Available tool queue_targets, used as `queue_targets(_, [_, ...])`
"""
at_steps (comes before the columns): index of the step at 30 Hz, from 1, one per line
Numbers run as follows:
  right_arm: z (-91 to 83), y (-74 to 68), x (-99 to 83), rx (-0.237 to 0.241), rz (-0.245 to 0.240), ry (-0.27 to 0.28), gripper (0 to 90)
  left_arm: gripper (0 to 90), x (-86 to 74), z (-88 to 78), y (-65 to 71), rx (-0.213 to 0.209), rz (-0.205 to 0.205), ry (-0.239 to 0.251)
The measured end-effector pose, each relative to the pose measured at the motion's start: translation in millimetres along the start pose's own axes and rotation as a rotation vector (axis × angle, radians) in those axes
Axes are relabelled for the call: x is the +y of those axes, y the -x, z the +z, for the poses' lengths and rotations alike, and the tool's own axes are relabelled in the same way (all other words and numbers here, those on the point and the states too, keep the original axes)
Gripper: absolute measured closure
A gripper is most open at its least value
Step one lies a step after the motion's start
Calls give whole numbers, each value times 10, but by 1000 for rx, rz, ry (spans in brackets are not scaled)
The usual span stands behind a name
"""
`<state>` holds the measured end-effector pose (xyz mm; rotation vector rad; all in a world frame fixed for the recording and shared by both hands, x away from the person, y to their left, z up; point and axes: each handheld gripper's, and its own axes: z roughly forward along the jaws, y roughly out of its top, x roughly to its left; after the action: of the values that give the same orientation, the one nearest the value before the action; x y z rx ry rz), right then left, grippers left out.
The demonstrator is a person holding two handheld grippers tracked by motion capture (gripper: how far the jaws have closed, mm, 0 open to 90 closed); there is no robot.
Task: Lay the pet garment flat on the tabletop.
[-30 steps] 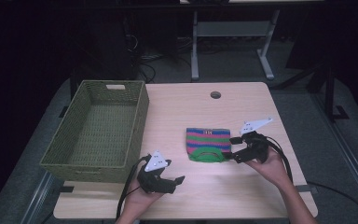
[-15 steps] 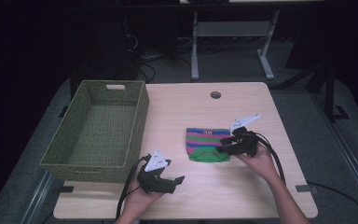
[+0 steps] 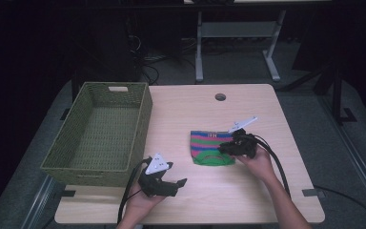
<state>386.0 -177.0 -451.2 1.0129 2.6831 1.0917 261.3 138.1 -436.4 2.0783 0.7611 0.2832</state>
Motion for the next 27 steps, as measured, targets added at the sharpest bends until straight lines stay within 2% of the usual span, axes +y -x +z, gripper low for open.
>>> queue_targets(4, [57, -7, -14, -2, 3, -21, 723, 231, -7, 13, -6, -4, -11, 2])
queue_targets(10, [85, -82, -13, -40, -66, -41, 695, 231, -7, 8, -10, -1, -10, 3])
queue_targets(17, [68, -95, -36, -31, -86, -47, 687, 238, -3, 11, 7, -7, 1, 0])
queue_targets(21, [52, -97, -84, -13, -80, -26, 665, 237, 3, 7, 12, -7, 11, -2])
queue_targets(24, [42, -117, -97, -17, -86, -29, 661, 237, 1, 12, 12, -9, 4, 1])
queue_targets(27, [34, -149, -107, -32, -114, -36, 656, 238, 1, 18, 11, -11, 0, 0])
